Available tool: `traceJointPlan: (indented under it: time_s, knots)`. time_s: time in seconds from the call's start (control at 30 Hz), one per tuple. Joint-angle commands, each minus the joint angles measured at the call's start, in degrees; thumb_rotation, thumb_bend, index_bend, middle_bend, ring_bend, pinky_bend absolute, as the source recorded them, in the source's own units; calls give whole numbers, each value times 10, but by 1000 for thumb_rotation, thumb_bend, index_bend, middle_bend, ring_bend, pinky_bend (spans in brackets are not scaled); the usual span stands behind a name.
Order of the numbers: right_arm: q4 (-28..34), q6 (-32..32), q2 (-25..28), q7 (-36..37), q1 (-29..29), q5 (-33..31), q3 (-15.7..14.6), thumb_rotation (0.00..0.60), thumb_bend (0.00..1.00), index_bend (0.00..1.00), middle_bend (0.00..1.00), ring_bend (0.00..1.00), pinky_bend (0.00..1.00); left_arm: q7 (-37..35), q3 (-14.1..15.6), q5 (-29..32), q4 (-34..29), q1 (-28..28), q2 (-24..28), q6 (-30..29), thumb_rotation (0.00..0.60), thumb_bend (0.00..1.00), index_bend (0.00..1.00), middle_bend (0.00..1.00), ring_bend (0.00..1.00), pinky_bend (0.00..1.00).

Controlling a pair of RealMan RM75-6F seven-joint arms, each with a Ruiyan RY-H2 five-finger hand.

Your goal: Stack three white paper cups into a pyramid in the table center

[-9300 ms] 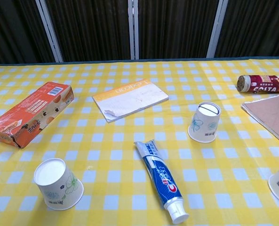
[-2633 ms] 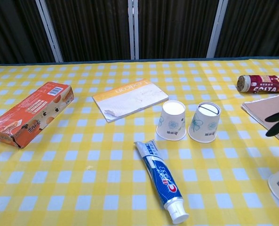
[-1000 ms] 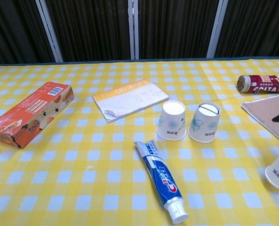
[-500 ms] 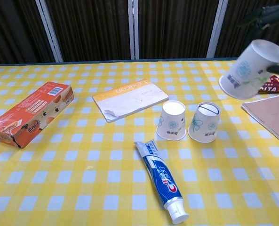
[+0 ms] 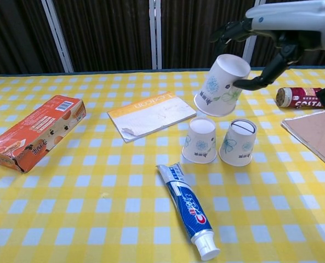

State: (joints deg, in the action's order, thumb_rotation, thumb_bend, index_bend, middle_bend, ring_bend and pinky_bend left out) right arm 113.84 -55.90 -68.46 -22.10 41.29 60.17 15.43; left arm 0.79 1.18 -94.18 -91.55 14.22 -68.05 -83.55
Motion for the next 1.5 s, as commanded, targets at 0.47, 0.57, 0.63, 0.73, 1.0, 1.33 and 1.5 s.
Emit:
traceJointPlan:
  time_s: [0.47,0.57,0.63,0.73,1.0,1.33,1.5]
  knots:
    - [-66,-14,-56,-53,45,-95,-14,600,289,456,65,0,72,-5,-2,0,-2,1,4,12,600,257,0,0,0,0]
    - [-61,-17,-56,-55,47,-97,-16,600,289,456,66,0,72,-5,-2,0,-3,2,4,14,600,257,0,0,0,0]
    - [-60,-20,-56,-58,49,-97,-18,600,289,456,66,0,72,-5,-2,1,-3,2,4,16,600,257,0,0,0,0]
    - [-59,-19,-57,-67,53,-104,-24,600,289,456,66,0,72,-5,-3,2,-3,2,4,18,600,256,0,0,0,0]
    - [-54,-31,-59,-103,64,-137,-38,600,290,455,66,0,72,-9,-3,0,-3,1,6,15,600,256,0,0,0,0]
    - [-42,-35,-52,-112,69,-151,-46,600,260,378,27,0,61,-9,-3,-4,-5,0,7,14,600,257,0,0,0,0]
    - [-36,-38,-49,-112,71,-154,-48,600,191,265,0,0,49,-10,-3,-4,-6,-1,8,14,600,257,0,0,0,0]
